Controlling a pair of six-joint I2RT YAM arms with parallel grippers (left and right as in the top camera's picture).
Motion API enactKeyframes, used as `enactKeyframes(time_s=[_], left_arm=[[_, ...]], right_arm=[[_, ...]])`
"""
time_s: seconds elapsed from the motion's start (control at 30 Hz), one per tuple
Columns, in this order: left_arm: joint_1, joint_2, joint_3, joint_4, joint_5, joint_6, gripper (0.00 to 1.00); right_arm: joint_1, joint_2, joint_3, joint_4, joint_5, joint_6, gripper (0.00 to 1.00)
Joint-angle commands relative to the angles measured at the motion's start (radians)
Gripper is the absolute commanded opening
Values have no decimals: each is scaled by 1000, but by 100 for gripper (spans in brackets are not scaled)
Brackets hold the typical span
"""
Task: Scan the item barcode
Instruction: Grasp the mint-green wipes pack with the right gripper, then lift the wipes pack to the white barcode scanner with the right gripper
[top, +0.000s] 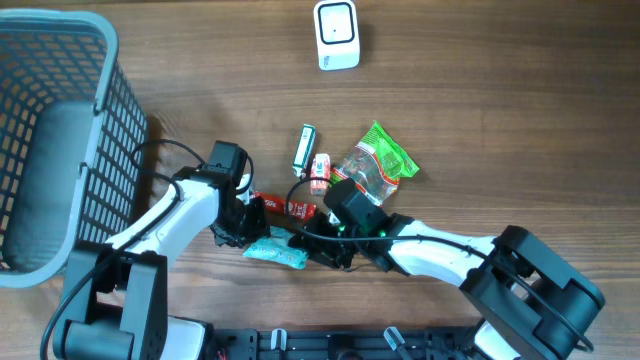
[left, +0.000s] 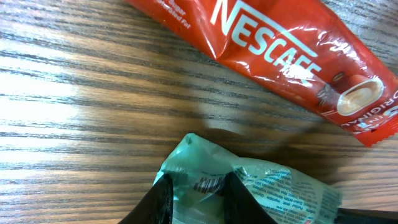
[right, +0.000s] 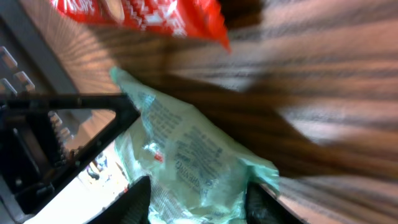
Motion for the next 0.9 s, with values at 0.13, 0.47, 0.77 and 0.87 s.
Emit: enactKeyframes(time_s=[0.13,0.47,0.77,0.87], left_arm=[[-5,7,-31,-8,22,1,19],[11,-325,195,-71,61,18,30],[156,-512,214,66,-192,18,100],[165,-509,214,50,-192,18,100]], right_arm=[[-5,-3,-4,11,40,-133,4],[-43,-98,-3,32,-220,-512,4],[-154,-459,88,-433,-32,-968,4],[-212,-491,232,-731,113,-1125,4]])
